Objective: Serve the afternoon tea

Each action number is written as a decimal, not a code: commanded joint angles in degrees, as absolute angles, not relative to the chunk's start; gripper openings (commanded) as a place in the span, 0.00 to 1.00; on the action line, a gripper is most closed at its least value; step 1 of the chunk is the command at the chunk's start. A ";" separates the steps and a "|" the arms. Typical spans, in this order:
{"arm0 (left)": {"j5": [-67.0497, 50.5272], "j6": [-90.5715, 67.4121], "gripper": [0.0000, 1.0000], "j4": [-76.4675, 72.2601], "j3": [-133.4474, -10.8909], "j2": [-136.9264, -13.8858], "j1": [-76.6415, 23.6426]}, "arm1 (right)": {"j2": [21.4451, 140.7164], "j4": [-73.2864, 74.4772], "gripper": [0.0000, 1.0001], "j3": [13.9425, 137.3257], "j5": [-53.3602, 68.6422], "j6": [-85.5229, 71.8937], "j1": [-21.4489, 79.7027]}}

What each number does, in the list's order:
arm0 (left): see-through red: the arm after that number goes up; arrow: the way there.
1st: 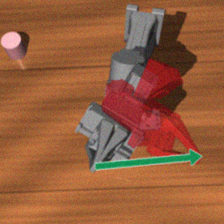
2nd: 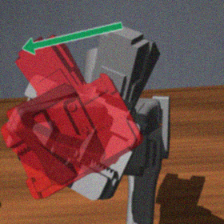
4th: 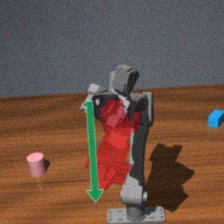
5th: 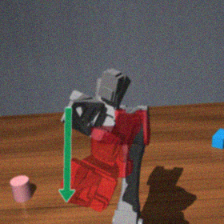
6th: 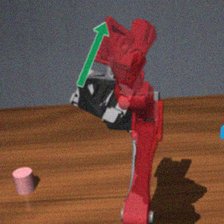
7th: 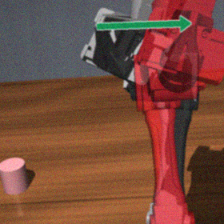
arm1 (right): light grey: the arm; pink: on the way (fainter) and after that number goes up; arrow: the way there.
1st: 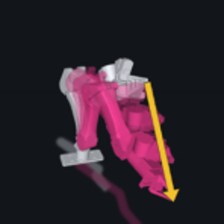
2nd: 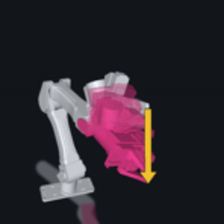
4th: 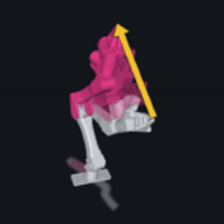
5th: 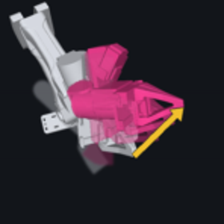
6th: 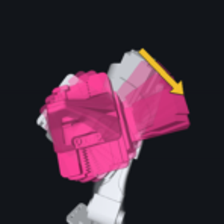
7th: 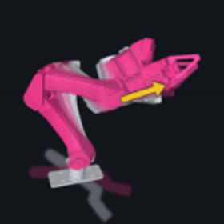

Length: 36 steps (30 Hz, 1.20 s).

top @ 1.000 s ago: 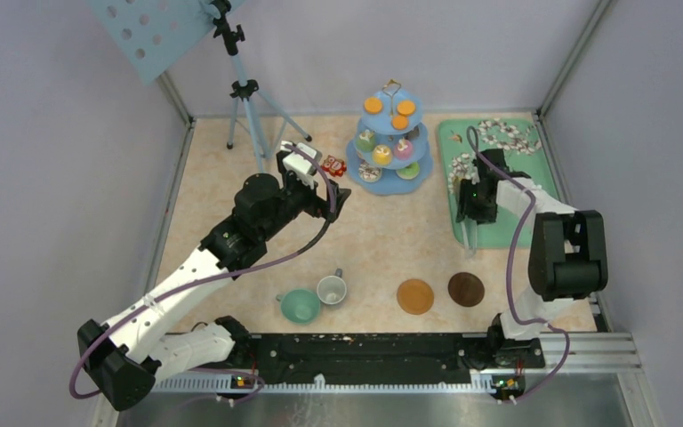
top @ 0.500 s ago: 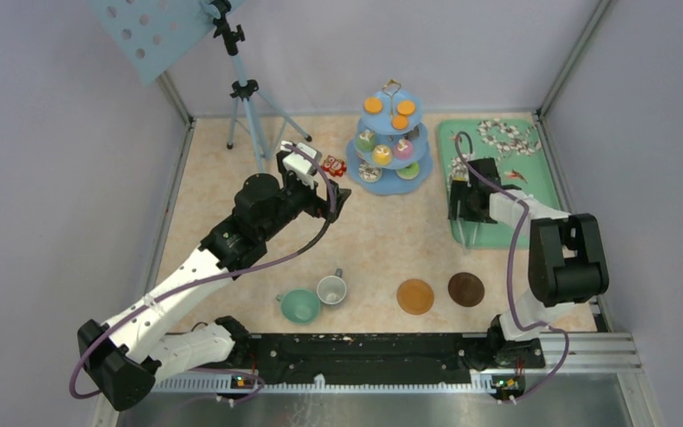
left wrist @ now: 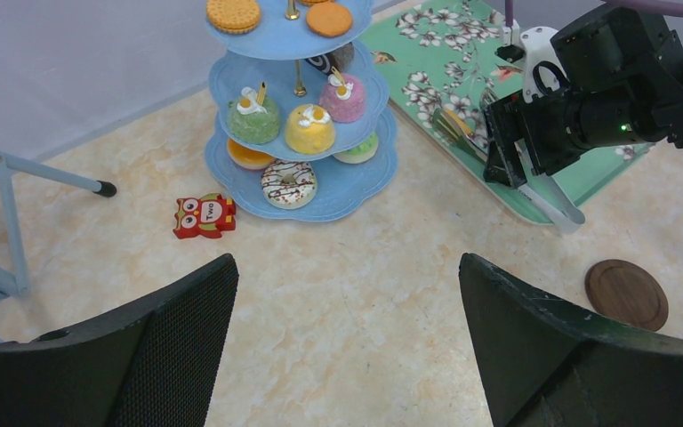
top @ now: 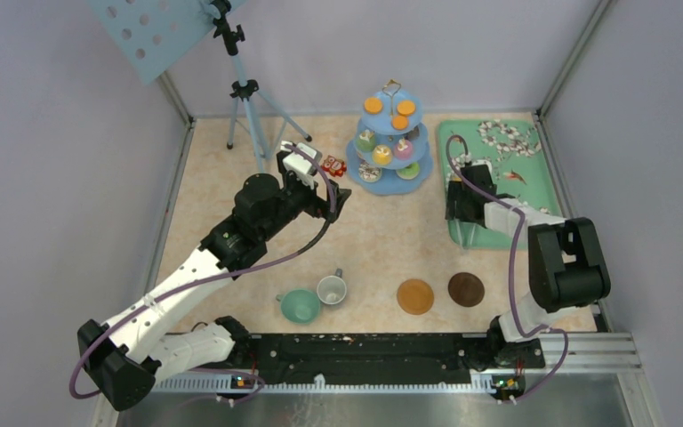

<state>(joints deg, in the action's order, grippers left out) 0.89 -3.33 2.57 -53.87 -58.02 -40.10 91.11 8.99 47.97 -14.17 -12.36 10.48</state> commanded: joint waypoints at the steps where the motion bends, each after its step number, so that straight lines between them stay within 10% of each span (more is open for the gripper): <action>1: 0.27 -4.18 0.99 -0.26 -53.93 -57.92 -39.83 | 89.29 5.73 0.67 48.30 -17.19 -12.03 11.17; 36: 0.91 -4.14 0.99 -0.26 -53.75 -57.85 -39.82 | 80.34 29.70 0.04 64.06 -6.44 -15.16 9.56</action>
